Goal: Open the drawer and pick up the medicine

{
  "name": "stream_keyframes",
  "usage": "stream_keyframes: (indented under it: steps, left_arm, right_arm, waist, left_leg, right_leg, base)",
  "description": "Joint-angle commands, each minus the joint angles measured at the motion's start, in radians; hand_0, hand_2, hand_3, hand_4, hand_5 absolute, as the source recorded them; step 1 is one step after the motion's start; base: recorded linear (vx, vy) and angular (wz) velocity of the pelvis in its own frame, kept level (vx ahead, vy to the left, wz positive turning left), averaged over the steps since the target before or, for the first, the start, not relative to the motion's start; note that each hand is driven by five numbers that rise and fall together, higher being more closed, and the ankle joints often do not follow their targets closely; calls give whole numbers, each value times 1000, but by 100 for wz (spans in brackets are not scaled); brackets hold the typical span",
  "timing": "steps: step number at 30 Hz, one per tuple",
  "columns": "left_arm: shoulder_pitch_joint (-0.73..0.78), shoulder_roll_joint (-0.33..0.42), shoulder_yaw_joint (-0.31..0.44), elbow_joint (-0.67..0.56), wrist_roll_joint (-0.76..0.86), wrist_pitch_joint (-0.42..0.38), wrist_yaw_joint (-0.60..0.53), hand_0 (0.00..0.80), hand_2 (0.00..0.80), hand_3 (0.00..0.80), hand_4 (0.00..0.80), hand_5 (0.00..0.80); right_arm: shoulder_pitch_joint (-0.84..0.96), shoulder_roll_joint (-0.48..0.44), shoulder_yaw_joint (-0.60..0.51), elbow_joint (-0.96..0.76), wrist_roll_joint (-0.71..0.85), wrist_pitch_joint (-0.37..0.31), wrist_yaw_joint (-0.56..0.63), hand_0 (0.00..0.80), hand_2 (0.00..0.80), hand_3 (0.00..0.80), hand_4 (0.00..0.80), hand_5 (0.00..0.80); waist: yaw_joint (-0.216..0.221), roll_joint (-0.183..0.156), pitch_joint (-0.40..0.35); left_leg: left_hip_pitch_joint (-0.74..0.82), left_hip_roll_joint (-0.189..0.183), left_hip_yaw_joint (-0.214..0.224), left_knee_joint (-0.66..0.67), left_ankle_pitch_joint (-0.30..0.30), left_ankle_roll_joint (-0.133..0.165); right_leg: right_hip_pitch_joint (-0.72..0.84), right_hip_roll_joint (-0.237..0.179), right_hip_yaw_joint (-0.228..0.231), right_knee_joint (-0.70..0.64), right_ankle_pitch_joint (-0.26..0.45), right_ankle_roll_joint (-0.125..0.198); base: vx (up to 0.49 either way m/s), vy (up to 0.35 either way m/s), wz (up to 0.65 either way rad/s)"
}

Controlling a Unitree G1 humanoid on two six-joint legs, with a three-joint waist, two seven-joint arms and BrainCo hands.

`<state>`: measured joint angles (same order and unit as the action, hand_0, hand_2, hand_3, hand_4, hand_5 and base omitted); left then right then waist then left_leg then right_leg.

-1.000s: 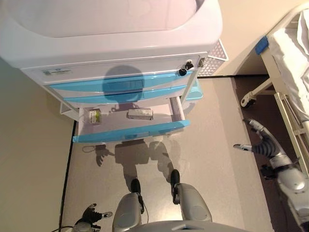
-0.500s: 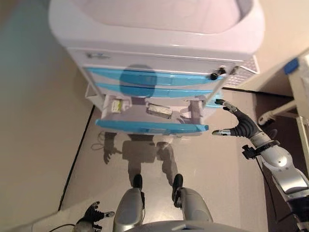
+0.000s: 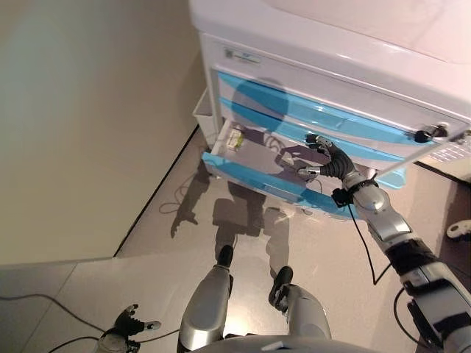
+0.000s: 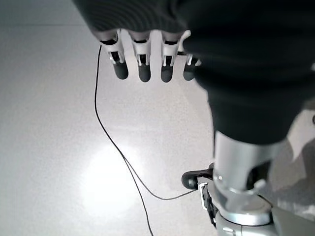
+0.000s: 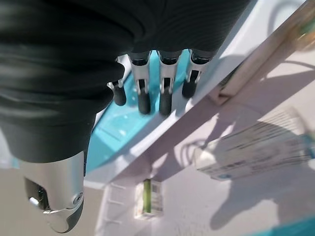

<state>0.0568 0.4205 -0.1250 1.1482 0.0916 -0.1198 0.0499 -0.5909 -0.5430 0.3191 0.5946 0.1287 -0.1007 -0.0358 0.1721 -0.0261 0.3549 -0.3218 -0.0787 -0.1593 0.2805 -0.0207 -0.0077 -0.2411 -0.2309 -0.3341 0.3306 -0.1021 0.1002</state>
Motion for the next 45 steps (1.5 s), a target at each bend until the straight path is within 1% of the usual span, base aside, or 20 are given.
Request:
stream_keyframes:
  steps: [1,2,3,4,8,9,10,11,16,20,22,24,28,32,33,34,38,42,45]
  left_arm:
    - [-3,36,-40,-35,-59,-1,17,0,0,0,0,0]
    - [-3,36,-40,-35,-59,-1,17,0,0,0,0,0]
    - [-15,36,-56,-41,-69,-1,19,0,0,0,0,0]
    - [-23,36,-61,-42,-74,0,21,0,0,0,0,0]
    - [-44,38,-85,-55,-88,2,31,0,0,0,0,0]
    - [-47,38,-89,-50,-89,2,32,0,0,0,0,0]
    - [-54,36,-94,-50,-93,1,33,0,0,0,0,0]
    - [-57,35,-98,-53,-97,1,35,0,0,0,0,0]
    - [-82,26,-124,-51,-107,3,42,0,0,0,0,0]
    - [-88,18,-133,-52,-112,3,44,0,0,0,0,0]
    - [-96,10,-148,-53,-114,2,48,0,0,0,0,0]
    - [-104,1,-158,-53,-114,3,53,0,0,0,0,0]
    - [-119,-18,-174,-51,-122,5,61,0,0,0,0,0]
    - [-123,-44,-182,-54,-130,2,78,0,0,0,0,0]
    - [-122,-44,-183,-54,-130,2,78,0,0,0,0,0]
    - [-123,-55,-185,-62,-130,0,90,0,0,0,0,0]
    - [-125,-68,-201,-76,-132,-6,103,0,0,0,0,0]
    - [-130,-69,-214,-82,-143,-8,103,0,0,0,0,0]
    - [-140,-70,-227,-71,-149,-6,103,0,0,0,0,0]
  right_arm:
    - [-135,3,27,112,-20,3,-93,0,0,0,0,0]
    - [-136,3,27,112,-20,3,-93,0,0,0,0,0]
    - [-221,19,37,243,-34,14,-114,0,0,0,0,0]
    - [-258,25,41,309,-37,19,-122,0,0,0,0,0]
    - [-369,27,47,493,-44,38,-142,0,0,0,0,0]
    - [-389,26,49,525,-48,41,-146,0,0,0,0,0]
    - [-406,25,48,549,-49,43,-149,0,0,0,0,0]
    - [-416,28,47,575,-52,47,-151,0,0,0,0,0]
    - [-463,15,68,676,-106,67,-170,0,0,0,0,0]
    - [-471,8,83,688,-141,73,-183,0,0,0,0,0]
    - [-477,1,116,698,-207,83,-197,0,0,0,0,0]
    - [-478,1,131,707,-238,92,-203,0,0,0,0,0]
    - [-471,18,134,711,-268,104,-235,0,0,0,0,0]
    - [-426,41,142,648,-314,100,-292,0,0,0,0,0]
    - [-425,41,142,646,-314,101,-293,0,0,0,0,0]
    - [-398,36,159,582,-374,104,-325,0,0,0,0,0]
    - [-372,25,175,546,-446,118,-344,0,0,0,0,0]
    - [-403,26,182,594,-446,129,-335,0,0,0,0,0]
    - [-457,30,204,664,-441,137,-312,0,0,0,0,0]
  waist:
    - [30,16,-26]
    - [30,16,-25]
    - [41,23,-20]
    - [46,26,-17]
    - [60,39,-3]
    - [62,37,-1]
    - [64,45,3]
    - [66,42,5]
    - [74,58,23]
    - [74,64,30]
    - [69,70,40]
    - [65,74,48]
    - [53,81,61]
    - [30,84,75]
    - [31,83,75]
    - [17,85,86]
    - [3,92,99]
    - [0,100,106]
    - [0,108,113]
  left_leg:
    - [-5,-51,8,-42,26,48]
    - [-5,-51,8,-42,26,48]
    - [-11,-55,-1,-40,29,47]
    - [-14,-58,-6,-38,30,47]
    - [-26,-68,-22,-31,35,47]
    - [-15,-70,-27,-27,8,44]
    - [-31,-71,-30,-30,36,46]
    - [-21,-74,-34,-25,9,44]
    - [-36,-82,-45,-21,14,44]
    - [-40,-82,-46,-22,16,44]
    - [-45,-83,-44,-23,20,43]
    - [-52,-84,-42,-22,23,43]
    - [-60,-83,-33,-22,25,43]
    - [-66,-79,-17,-24,28,43]
    - [-67,-79,-16,-24,28,43]
    - [-69,-79,-9,-26,30,43]
    - [-79,-80,1,-24,31,43]
    - [-87,-82,6,-24,34,43]
    - [-94,-83,10,-26,37,43]
  right_leg:
    - [-14,10,-23,53,57,7]
    - [-14,10,-23,53,57,7]
    - [-17,6,-31,59,55,5]
    - [-17,2,-36,62,54,3]
    - [-21,-8,-56,78,49,2]
    - [-16,-11,-46,93,24,12]
    - [-27,-14,-61,87,46,1]
    - [-22,-15,-50,101,19,10]
    - [-36,-28,-60,121,15,9]
    - [-43,-31,-58,124,15,8]
    - [-55,-31,-53,130,15,6]
    - [-62,-33,-51,134,17,4]
    - [-77,-31,-42,136,16,0]
    - [-98,-27,-19,138,20,-3]
    - [-98,-27,-19,138,20,-3]
    - [-108,-25,-9,140,22,-4]
    - [-124,-25,3,142,26,-6]
    - [-132,-27,7,140,30,-7]
    - [-147,-29,12,141,33,-8]
  base:
    - [-13,11,24]
    - [-14,16,20]
    - [-10,14,14]
    - [-10,21,14]
    - [12,-1,20]
    - [-9,20,21]
    - [71,-15,20]
    - [-3,17,23]
    - [11,6,12]
    - [-2,5,1]
    - [0,0,0]
    - [0,0,0]
    - [-8,5,0]
    - [-21,26,-5]
    - [-30,20,-10]
    - [-31,22,-10]
    - [-28,19,-13]
    - [-18,12,-6]
    - [-11,15,-5]
